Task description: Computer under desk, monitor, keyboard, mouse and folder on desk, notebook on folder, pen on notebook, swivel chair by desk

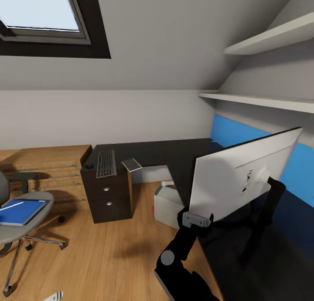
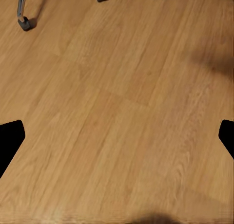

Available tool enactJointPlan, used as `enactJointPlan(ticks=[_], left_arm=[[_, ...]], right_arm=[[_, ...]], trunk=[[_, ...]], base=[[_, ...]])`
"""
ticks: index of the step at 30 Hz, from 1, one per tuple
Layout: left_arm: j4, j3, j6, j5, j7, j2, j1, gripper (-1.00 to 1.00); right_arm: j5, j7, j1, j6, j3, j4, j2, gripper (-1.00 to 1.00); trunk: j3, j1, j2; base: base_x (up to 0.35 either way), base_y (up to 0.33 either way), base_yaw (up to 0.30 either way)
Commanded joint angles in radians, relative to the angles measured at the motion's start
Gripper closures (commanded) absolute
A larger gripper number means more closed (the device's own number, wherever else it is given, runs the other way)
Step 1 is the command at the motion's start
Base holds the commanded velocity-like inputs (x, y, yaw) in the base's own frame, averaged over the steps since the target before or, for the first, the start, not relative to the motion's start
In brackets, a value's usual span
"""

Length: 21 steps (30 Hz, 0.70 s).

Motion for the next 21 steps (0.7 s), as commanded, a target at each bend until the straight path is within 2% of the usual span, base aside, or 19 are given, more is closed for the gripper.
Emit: enactJointPlan(ticks=[1, 8, 21], left_arm=[[-0.001, -0.001, 0.005, 0.009, 0.005, 0.000, 0.001, -1.00], [0.002, -0.002, 0.005, 0.009, 0.005, 0.000, 0.001, -1.00], [0.002, -0.002, 0.005, 0.009, 0.005, 0.001, 0.001, -1.00]], right_arm=[[0.001, -0.005, -0.001, 0.010, 0.001, 0.000, 0.000, -1.00], [0.001, -0.005, -0.001, 0.010, 0.001, 0.000, 0.000, -1.00], [0.001, -0.005, -0.001, 0.010, 0.003, 0.000, 0.000, -1.00]], trunk=[[-0.001, 0.000, -0.001], [-0.001, 0.000, -0.001], [-0.001, 0.000, -0.001]], base=[[-0.222, -0.173, 0.000], [-0.123, -0.076, 0.000], [-0.229, -0.167, 0.000]])
